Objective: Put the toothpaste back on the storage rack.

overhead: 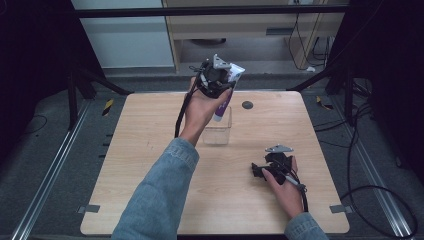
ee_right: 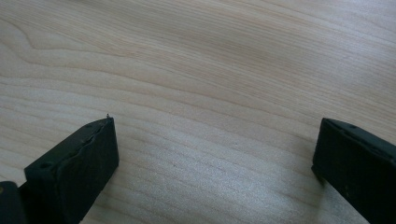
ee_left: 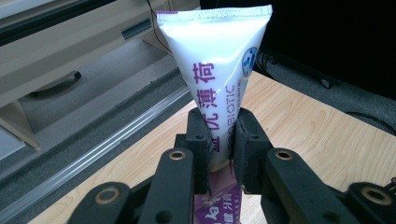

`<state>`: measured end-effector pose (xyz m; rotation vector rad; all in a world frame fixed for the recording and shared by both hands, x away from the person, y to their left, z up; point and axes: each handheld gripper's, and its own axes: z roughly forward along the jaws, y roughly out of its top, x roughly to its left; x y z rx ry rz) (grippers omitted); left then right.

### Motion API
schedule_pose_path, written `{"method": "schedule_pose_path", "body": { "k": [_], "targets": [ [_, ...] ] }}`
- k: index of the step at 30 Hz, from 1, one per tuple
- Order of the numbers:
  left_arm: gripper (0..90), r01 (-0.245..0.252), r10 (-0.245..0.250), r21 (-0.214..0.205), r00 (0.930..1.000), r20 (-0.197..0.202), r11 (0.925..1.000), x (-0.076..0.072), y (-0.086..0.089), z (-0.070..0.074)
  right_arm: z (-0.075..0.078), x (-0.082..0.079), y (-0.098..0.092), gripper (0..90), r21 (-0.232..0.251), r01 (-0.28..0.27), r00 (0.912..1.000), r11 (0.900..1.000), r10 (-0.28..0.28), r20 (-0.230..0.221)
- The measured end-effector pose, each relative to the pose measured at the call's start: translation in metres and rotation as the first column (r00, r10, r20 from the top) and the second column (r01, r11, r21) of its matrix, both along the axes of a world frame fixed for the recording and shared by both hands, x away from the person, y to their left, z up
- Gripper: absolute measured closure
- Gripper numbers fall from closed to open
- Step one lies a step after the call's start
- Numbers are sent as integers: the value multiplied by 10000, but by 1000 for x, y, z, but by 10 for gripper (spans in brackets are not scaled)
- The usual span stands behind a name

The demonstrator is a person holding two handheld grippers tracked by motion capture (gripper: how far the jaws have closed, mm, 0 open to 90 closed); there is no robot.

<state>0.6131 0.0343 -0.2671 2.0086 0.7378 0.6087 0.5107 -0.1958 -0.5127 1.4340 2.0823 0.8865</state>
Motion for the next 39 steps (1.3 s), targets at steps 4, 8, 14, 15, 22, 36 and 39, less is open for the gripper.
{"method": "schedule_pose_path", "body": {
  "k": [4, 8, 14, 15, 22, 36, 39],
  "targets": [
    [780, -69, 69, 14, 10000, -11, 10000, 2, -1, -1, 0, 0, 0, 5, -1, -10, 10000, 10000, 10, 3],
    [780, -158, 157, 340, 9999, 5, 9993, 6, -3, -8, 0, 0, 0, 5, 14, 0, 10000, 10000, 0, -12],
    [780, -199, 200, 267, 9998, -31, 9994, 10, 0, -17, 0, 0, 0, 5, 16, 10, 10000, 10000, -10, -18],
    [780, -177, 177, 307, 9998, 7, 9994, 9, 0, -18, 0, 0, 0, 5, 17, 5, 10000, 10000, -5, -18],
    [780, -365, 370, 326, 9992, -162, 9988, 15, 5, -31, 0, 0, 0, 5, 18, 17, 10000, 10000, -17, -46],
    [780, -286, 285, 62, 9992, 275, 9996, 18, 19, -44, 0, 0, 0, 6, 2, 22, 10000, 10000, -22, -35],
    [780, -322, 322, -1, 9992, 256, 9995, 17, 20, -48, 0, 0, 0, 6, 4, 25, 10000, 10000, -25, -41]
  ]
}}
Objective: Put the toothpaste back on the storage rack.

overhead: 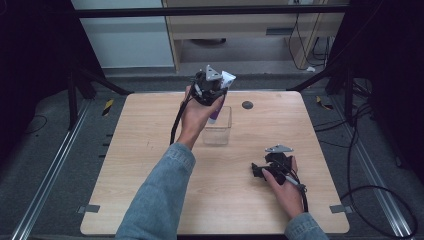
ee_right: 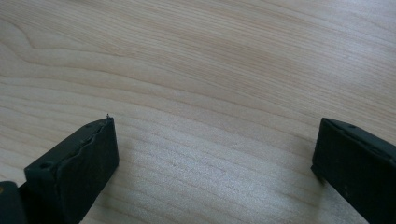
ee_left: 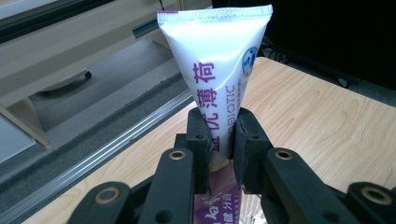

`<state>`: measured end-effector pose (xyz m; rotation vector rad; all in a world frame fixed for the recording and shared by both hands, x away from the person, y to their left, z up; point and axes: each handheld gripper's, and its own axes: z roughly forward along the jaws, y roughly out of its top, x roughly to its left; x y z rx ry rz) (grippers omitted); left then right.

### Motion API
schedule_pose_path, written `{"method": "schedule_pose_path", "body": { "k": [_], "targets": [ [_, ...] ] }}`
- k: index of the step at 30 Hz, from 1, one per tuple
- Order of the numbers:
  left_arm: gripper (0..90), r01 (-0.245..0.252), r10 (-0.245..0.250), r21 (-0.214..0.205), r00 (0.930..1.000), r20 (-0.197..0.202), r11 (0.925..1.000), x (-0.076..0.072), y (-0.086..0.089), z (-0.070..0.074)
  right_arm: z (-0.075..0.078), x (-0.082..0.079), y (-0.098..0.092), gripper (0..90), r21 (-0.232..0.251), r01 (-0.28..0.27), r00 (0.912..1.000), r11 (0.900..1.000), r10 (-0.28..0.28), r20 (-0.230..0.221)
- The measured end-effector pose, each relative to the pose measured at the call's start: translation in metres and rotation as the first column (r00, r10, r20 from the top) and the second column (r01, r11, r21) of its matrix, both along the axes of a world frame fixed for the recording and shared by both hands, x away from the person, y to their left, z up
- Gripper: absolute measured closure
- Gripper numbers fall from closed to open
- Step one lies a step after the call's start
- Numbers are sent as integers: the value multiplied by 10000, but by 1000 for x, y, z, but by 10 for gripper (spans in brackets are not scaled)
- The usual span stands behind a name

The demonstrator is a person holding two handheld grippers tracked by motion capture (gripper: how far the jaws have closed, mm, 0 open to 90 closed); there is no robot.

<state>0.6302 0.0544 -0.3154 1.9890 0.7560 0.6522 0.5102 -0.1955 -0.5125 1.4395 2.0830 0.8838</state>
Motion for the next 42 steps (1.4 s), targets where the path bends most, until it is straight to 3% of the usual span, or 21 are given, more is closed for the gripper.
{"method": "schedule_pose_path", "body": {
  "k": [11, 24, 42],
  "targets": [
    [779, -230, 232, 125, 9996, -152, 9997, 6, 4, -22, 0, 0, 0, 6, 50, 9, 10000, 10000, -9, -34],
    [779, -140, 146, 262, 9996, -228, 9996, 7, 3, -41, 0, 0, 0, 6, 91, 14, 10000, 10000, -14, -4],
    [779, -215, 229, 358, 9990, -380, 9991, 8, 6, -55, 0, 0, 0, 6, 82, 17, 10000, 10000, -17, -17]
  ]
}}
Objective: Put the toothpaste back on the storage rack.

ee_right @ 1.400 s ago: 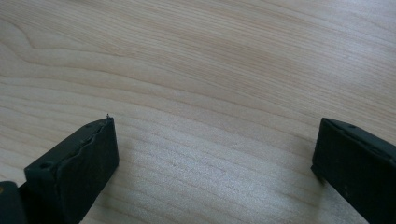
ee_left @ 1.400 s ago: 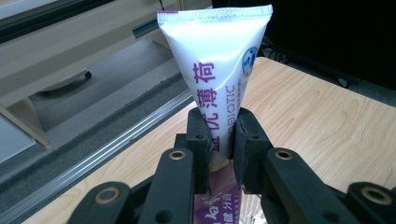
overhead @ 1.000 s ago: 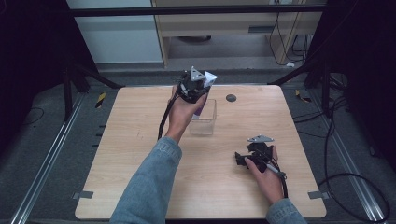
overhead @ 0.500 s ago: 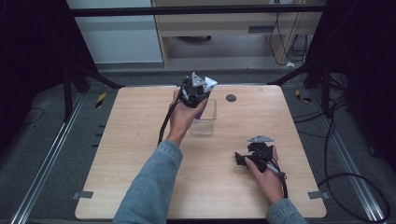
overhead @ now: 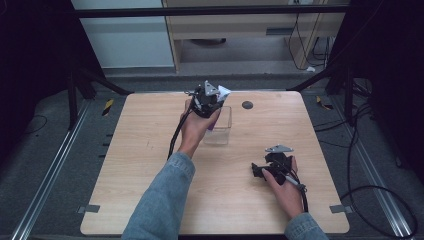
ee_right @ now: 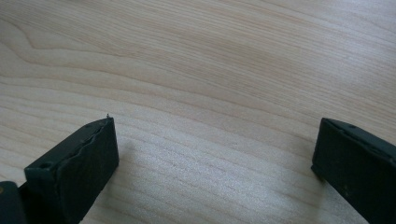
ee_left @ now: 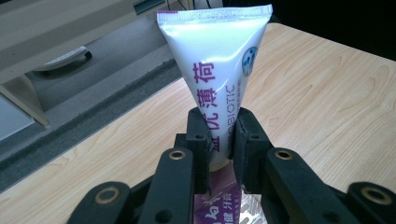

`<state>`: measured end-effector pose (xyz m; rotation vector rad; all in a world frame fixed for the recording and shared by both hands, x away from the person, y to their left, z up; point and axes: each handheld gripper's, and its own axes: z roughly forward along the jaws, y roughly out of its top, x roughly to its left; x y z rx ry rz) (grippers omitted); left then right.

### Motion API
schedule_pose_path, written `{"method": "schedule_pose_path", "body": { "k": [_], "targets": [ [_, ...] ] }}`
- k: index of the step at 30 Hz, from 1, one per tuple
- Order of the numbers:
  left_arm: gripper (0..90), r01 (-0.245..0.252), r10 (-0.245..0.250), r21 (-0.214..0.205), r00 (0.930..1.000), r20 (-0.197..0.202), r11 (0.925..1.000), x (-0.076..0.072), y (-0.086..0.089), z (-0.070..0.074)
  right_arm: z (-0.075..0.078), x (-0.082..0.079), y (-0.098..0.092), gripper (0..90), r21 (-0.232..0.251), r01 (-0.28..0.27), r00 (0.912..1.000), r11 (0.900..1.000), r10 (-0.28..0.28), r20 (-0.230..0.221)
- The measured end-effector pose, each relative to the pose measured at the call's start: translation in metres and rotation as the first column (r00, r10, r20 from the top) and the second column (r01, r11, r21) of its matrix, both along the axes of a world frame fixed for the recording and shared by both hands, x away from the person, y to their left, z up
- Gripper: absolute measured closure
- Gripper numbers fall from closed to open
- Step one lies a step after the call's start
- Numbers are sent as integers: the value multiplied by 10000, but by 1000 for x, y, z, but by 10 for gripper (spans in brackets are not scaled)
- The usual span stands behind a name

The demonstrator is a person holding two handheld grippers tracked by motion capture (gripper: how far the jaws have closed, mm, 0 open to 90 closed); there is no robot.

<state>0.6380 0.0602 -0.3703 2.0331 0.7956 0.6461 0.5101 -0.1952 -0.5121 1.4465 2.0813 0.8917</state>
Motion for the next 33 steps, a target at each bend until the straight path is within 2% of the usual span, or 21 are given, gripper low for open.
{"method": "schedule_pose_path", "body": {
  "k": [7, 22, 33],
  "targets": [
    [779, 3, -3, -19, 10000, -68, 10000, -1, 0, -5, 0, 0, 0, 6, 8, -2, 10000, 10000, 2, -11],
    [778, 28, -24, 289, 9999, -124, 9996, -3, 2, -12, 0, 0, 0, 6, 9, 4, 10000, 10000, -4, -16],
    [777, 57, -41, 431, 9993, -371, 9991, -2, 3, -17, 0, 0, 0, 6, -16, 1, 10000, 10000, -1, 0]
  ]
}}
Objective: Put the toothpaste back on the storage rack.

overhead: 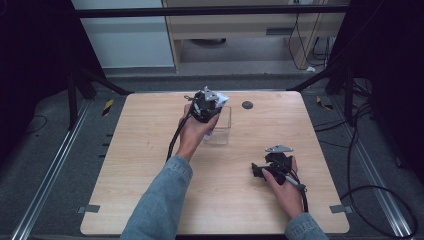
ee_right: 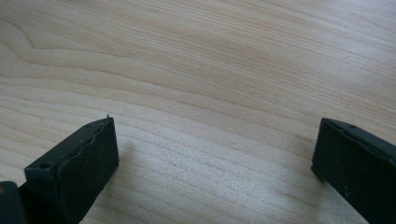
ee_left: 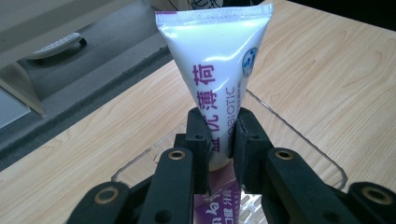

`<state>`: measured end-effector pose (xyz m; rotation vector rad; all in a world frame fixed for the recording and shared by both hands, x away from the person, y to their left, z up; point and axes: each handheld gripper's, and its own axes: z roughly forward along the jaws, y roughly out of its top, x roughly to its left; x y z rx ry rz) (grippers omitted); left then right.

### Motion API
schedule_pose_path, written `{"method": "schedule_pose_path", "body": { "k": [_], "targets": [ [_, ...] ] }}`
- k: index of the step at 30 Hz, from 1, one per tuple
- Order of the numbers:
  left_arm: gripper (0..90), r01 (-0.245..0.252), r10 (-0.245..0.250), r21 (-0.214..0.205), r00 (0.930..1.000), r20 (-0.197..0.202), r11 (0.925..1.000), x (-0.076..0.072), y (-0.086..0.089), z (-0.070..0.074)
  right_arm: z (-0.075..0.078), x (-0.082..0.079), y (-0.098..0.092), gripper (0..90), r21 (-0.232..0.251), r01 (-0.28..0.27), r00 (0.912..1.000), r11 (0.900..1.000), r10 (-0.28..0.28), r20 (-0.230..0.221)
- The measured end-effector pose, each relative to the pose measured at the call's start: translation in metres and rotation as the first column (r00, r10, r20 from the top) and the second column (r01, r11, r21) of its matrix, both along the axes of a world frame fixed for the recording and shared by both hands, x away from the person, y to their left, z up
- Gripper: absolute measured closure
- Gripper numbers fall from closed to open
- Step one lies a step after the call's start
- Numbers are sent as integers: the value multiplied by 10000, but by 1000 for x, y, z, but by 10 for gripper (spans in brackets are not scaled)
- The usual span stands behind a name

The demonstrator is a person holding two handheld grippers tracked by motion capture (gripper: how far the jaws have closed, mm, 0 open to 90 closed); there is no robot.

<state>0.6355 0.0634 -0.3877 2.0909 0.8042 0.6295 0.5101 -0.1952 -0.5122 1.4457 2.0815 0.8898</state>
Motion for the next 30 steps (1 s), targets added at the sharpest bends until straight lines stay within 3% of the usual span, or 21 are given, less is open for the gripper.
{"method": "schedule_pose_path", "body": {
  "k": [13, 30],
  "targets": [
    [776, 61, -58, 161, 9998, -190, 9999, -3, -1, -2, 0, 0, 0, 6, 27, 6, 10000, 10000, -6, -17],
    [767, -305, 309, 142, 9990, -310, 9994, 1, -11, -4, 0, 0, 0, 6, 26, 3, 10000, 10000, -3, -17]
  ]
}}
